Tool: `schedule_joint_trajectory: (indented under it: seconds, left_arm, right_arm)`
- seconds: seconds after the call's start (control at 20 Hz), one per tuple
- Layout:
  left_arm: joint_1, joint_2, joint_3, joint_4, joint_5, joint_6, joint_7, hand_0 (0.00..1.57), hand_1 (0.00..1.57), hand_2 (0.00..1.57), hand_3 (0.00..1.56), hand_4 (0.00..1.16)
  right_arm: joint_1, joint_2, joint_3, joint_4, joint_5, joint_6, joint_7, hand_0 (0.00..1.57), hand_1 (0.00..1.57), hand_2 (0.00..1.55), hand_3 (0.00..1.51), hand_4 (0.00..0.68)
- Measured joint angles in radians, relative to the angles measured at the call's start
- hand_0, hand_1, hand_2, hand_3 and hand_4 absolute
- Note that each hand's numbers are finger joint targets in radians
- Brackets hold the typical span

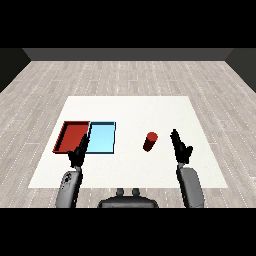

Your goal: Pick the red can and put it in the red box

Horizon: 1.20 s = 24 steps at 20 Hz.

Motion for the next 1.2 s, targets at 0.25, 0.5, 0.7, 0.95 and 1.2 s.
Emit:
schedule_joint_trajectory:
  seconds: [0.25, 0.5, 0.7, 0.95, 1.2]
  left_arm:
    - [-0.023, 0.003, 0.000, -0.009, -0.015, 0.003, 0.025, 0.00, 0.00, 0.00, 0.00, 0.00]
    - [-0.066, -0.026, 0.015, -0.076, 0.015, 0.001, -0.137, 0.00, 0.00, 0.00, 0.00, 0.00]
    - [-0.077, -0.030, 0.038, -0.061, 0.038, -0.019, -0.263, 0.00, 0.00, 0.00, 0.00, 0.00]
    - [-0.034, -0.024, 0.045, -0.082, 0.049, -0.043, -0.330, 0.00, 0.00, 0.00, 0.00, 0.00]
    - [-0.047, -0.040, 0.033, -0.056, 0.036, -0.036, -0.372, 0.00, 0.00, 0.00, 0.00, 0.00]
  right_arm:
    - [-0.029, -0.063, -0.089, 0.090, -0.069, 0.096, -0.022, 0.00, 0.00, 0.00, 0.00, 0.000]
    - [-0.037, -0.107, -0.174, 0.100, -0.156, 0.199, -0.202, 0.00, 0.00, 0.00, 0.00, 0.000]
    - [-0.063, -0.124, -0.211, 0.190, -0.172, 0.257, -0.341, 0.00, 0.00, 0.00, 0.00, 0.000]
    - [-0.089, -0.129, -0.227, 0.263, -0.172, 0.299, -0.421, 0.00, 0.00, 0.00, 0.00, 0.000]
    - [-0.123, -0.131, -0.233, 0.304, -0.171, 0.311, -0.428, 0.00, 0.00, 0.00, 0.00, 0.000]
